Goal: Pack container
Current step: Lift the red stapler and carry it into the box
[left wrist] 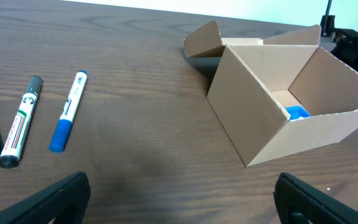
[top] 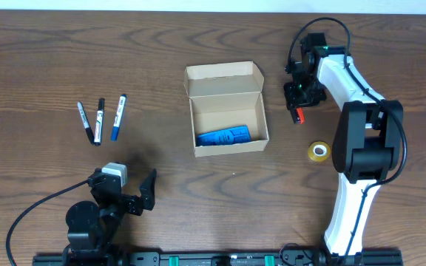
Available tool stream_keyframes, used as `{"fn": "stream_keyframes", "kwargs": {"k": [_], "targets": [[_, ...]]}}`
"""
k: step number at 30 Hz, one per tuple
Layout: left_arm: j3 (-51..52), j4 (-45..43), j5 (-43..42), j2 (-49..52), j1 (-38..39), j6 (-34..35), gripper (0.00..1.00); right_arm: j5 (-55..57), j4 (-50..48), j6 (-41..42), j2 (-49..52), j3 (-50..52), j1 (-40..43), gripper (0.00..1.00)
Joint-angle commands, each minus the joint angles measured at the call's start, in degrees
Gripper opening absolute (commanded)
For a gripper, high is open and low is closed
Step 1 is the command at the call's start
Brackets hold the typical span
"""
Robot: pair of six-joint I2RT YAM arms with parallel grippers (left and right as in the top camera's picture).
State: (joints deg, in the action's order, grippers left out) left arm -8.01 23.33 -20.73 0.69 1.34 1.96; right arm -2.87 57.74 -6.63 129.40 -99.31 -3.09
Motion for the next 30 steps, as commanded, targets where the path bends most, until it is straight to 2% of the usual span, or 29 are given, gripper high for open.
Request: {"fn": "stream_keyframes", "kwargs": {"k": [1,10,17,23,30], "targets": [[1.2,0.0,0.2,-0.4,0.2,0.6,0.95,-0.3,1.3,0.8,0.2,-4.5,0.1,0.14],[1.2,0.0,0.2,-0.4,0.2,0.6,0.95,-0.4,4.5,0.8,-6.6,-14.5,-0.2,0.11],[1.2,0.0,0.2,-0.4,0.2,0.6,0.95,-4.6,4.7,-2.1,-13.2,-15.8,-3.6,0.08],[1.2,0.1,0.2,-0.4,0.2,0.6,0.95,-5.8,6.0,-8.9,-15.3,-15.8,-11.0,0.07],[1.2,0.0,0.2,-0.4,0.2,0.6,0.95,-5.8,9.0,-20.8,-15.1,-15.6,-20.5,0.07]]}}
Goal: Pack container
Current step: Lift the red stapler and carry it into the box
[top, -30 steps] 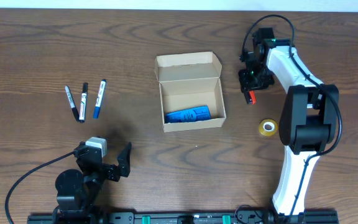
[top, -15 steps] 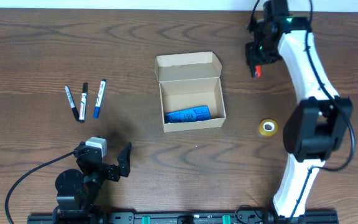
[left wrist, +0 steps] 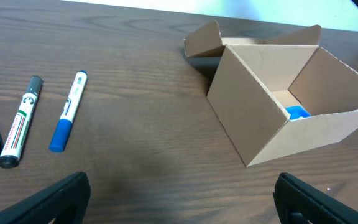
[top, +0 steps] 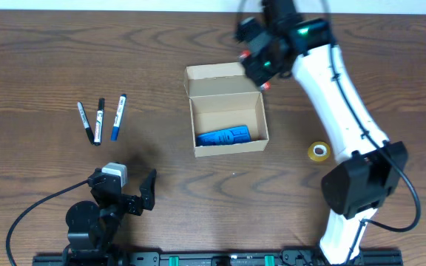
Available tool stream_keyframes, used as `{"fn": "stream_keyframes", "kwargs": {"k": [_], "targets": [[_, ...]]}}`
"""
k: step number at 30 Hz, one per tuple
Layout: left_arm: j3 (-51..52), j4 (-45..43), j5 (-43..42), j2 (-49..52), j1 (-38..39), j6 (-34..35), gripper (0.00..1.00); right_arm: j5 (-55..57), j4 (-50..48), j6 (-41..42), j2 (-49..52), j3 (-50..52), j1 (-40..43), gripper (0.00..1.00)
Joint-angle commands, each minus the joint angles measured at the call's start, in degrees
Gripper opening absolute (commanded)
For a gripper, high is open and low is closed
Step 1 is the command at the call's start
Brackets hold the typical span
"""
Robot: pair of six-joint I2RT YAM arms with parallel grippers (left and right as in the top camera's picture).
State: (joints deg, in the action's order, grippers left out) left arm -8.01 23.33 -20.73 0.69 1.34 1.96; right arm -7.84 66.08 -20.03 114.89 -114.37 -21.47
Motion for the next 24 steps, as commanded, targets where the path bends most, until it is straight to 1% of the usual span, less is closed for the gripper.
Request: {"fn": "stream_keyframes", "kwargs": {"k": [1,6,10,18,20,24], "targets": [[1.2,0.1,0.2,-0.4,0.2,0.6,0.95,-0.8,1.2,-9.4,-0.5,-0.6,-3.4,0.07],[1.2,0.0,0.2,-0.4,0.2,0.6,0.96,-0.8,2.7,-16.5,-0.4,0.5,-7.3,0.08],[1.2,0.0,0.2,-0.4,0.2,0.6,0.95,-1.9,2.5,-22.8,-0.4,3.8,-9.0,0.12],[1.2,0.0,0.2,-0.4,0.2,0.6,0.95,-2.6,-2.9,-26.4,-0.1,10.1,-10.1,0.12],[1.2,0.0,0.2,-0.4,0.2,0.6,0.95,-1.7,-3.7,-26.4,0.5,10.6,-9.9,0.12],[1.2,0.0,0.2,-0.4,0.2,0.6,0.95,-1.2,-3.8,-29.0,1.9,10.6,-9.1,0.11]]}}
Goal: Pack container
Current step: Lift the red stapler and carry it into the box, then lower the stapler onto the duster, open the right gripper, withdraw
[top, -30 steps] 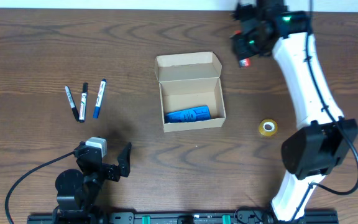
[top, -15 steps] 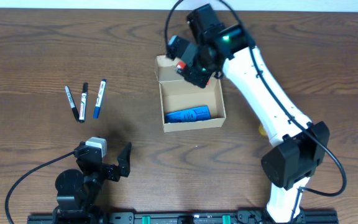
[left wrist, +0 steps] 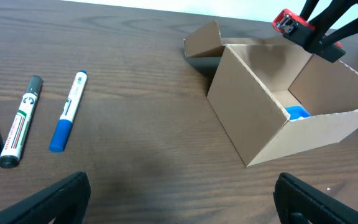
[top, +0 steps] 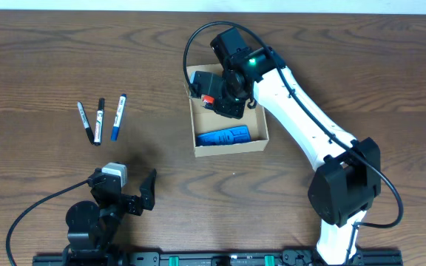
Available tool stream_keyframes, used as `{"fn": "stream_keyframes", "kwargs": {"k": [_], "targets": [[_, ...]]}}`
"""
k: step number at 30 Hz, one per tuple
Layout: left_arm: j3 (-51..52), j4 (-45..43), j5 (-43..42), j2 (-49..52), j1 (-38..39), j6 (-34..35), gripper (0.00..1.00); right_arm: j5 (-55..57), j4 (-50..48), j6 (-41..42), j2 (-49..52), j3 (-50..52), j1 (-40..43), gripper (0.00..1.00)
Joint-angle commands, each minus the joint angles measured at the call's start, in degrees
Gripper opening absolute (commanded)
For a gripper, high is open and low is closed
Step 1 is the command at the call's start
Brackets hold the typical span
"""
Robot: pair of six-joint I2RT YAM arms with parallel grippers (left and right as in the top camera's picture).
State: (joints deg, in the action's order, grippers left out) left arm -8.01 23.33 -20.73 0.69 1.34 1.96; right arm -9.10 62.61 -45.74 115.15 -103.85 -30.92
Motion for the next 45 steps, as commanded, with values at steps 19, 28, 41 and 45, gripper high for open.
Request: {"fn": "stream_keyframes", "kwargs": {"k": [19,28,41,45], "targets": [[1.2,0.1,0.2,-0.4,0.2,0.6,0.95,3.7,-3.8,-9.5,7.8,0.2,-0.7,0.1],[1.2,0.0,0.2,-0.4,0.2,0.6,0.95,3.7,-5.7,-10.1,8.9,0.3,-1.9,0.11],[1.2,0.0,0.2,-0.4,0.2,0.6,0.95,3.6,-6.5,-10.7,11.5,0.5,-2.6,0.11],[1.2,0.0,0.2,-0.4,0.2,0.6,0.95,3.5,-6.7,-10.7,11.5,0.5,-2.6,0.18]]}}
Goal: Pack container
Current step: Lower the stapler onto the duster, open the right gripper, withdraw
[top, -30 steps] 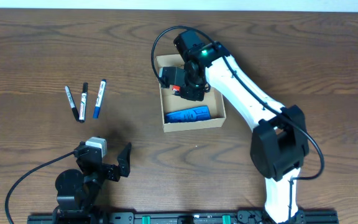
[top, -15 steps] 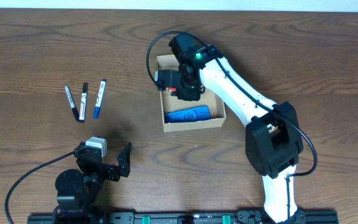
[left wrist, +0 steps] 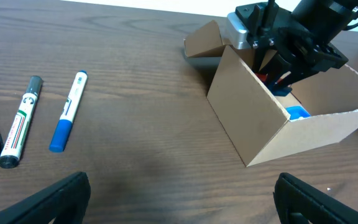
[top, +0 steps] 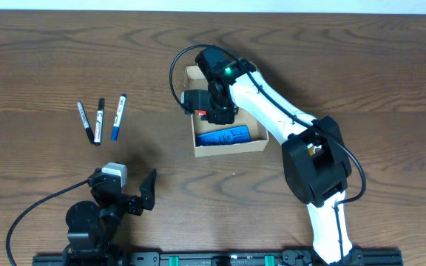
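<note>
An open cardboard box (top: 256,118) stands mid-table with a flat blue item (top: 224,137) lying in its near end. My right gripper (top: 207,111) reaches down into the box's far left part, shut on a small red object (left wrist: 271,79) that shows between its fingers just behind the box wall (left wrist: 253,118). Three markers (top: 98,120) lie in a row at the left; in the left wrist view they are a blue one (left wrist: 67,112) and two black ones. My left gripper (top: 124,185) rests open near the front edge, holding nothing.
The box's lid flap (top: 224,72) stands open at the far side. The right arm (top: 272,103) stretches across the table's right half and over the box's far right corner. Bare wood lies between the markers and the box.
My right gripper, which held the red object above the box's far left corner, is now lower, inside the box, with the object below the rim. The left arm is unchanged.
My right gripper was on the red object on the table right of the box. Then it was raised near the box's far right corner with it, then over the far left part, and now it is down inside the box. The left gripper stayed open throughout.
</note>
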Available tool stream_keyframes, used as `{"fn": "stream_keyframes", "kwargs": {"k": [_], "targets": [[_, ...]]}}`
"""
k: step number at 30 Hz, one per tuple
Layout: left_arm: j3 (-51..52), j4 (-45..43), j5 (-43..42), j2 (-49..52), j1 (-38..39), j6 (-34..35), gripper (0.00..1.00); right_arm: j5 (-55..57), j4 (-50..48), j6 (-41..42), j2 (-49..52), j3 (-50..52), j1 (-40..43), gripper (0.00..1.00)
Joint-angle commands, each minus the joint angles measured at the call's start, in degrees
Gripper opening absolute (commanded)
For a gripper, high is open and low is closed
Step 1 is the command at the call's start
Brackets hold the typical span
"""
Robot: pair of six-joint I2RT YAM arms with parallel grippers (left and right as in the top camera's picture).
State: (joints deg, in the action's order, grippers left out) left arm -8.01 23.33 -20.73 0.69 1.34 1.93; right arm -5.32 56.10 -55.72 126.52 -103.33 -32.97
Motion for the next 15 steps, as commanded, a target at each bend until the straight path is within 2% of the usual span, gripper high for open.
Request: {"fn": "stream_keyframes", "kwargs": {"k": [1,3,6,7,12,15], "targets": [[1.2,0.0,0.2,-0.4,0.2,0.7,0.95,-0.3,-0.2,-0.7,0.2,0.0,-0.5,0.22],[1.2,0.0,0.2,-0.4,0.2,0.7,0.95,-0.3,-0.3,-0.7,0.2,0.0,-0.5,0.32],[1.2,0.0,0.2,-0.4,0.2,0.7,0.95,-0.3,-0.4,-0.7,0.2,0.0,-0.5,0.4],[1.2,0.0,0.2,-0.4,0.2,0.7,0.95,-0.3,-0.4,-0.7,0.2,0.0,-0.5,0.45],[1.2,0.0,0.2,-0.4,0.2,0.7,0.95,-0.3,-0.4,-0.7,0.2,0.0,-0.5,0.54],[1.2,0.0,0.2,-0.4,0.2,0.7,0.95,-0.3,-0.4,-0.7,0.2,0.0,-0.5,0.54]]}}
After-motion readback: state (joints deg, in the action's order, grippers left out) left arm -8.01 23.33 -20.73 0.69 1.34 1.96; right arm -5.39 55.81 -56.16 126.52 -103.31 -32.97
